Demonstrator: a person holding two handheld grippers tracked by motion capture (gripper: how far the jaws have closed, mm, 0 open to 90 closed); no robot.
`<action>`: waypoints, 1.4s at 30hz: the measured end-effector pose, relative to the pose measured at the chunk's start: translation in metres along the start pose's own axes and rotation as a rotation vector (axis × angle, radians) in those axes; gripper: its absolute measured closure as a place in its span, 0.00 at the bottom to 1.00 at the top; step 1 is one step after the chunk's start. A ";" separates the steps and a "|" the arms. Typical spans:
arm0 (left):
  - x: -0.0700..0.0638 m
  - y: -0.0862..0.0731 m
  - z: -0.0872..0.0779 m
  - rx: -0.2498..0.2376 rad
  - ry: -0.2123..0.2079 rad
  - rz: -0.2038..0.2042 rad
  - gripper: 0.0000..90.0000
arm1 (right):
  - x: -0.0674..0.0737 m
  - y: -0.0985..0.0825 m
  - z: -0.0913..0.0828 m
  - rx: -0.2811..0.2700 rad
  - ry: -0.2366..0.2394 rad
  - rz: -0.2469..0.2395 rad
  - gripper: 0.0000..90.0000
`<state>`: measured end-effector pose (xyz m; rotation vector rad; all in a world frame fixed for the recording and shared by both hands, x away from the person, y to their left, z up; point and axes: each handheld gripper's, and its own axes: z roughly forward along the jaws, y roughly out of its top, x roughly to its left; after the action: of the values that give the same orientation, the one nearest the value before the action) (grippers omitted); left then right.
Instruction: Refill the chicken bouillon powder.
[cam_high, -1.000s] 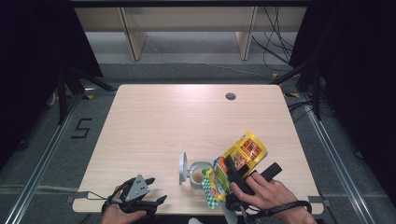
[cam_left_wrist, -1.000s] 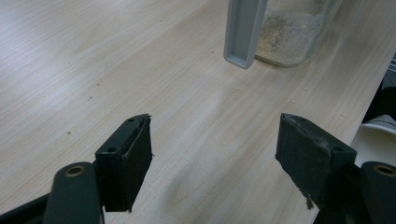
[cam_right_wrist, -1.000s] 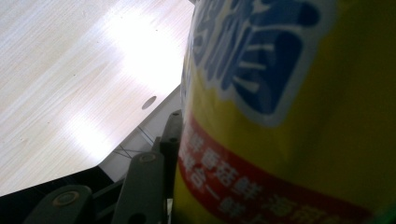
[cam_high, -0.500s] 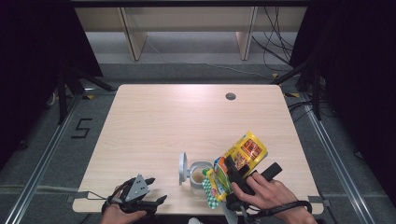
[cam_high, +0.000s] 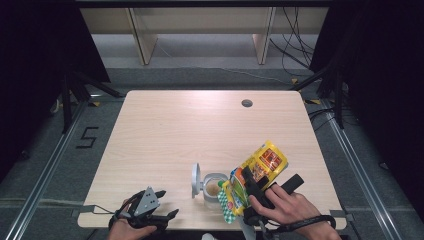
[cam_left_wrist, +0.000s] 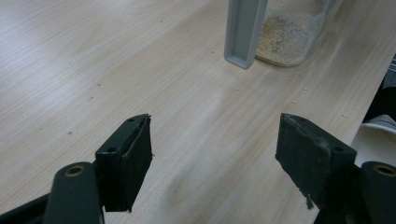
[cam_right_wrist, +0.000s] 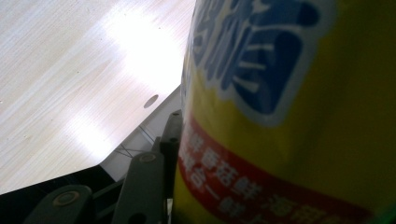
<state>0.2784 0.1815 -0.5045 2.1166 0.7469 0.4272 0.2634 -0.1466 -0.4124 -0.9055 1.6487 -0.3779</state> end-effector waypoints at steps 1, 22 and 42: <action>0.000 0.000 0.000 -0.001 -0.001 -0.003 0.29 | -0.001 0.000 0.000 -0.008 -0.006 -0.005 0.70; 0.000 0.000 0.000 -0.004 0.000 -0.008 0.29 | -0.002 -0.001 0.001 -0.004 -0.006 0.001 0.70; 0.000 0.000 0.001 -0.012 -0.003 -0.013 0.29 | 0.000 -0.001 0.001 -0.001 0.007 0.002 0.70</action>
<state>0.2784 0.1808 -0.5049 2.1001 0.7543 0.4201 0.2648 -0.1472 -0.4125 -0.9042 1.6564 -0.3801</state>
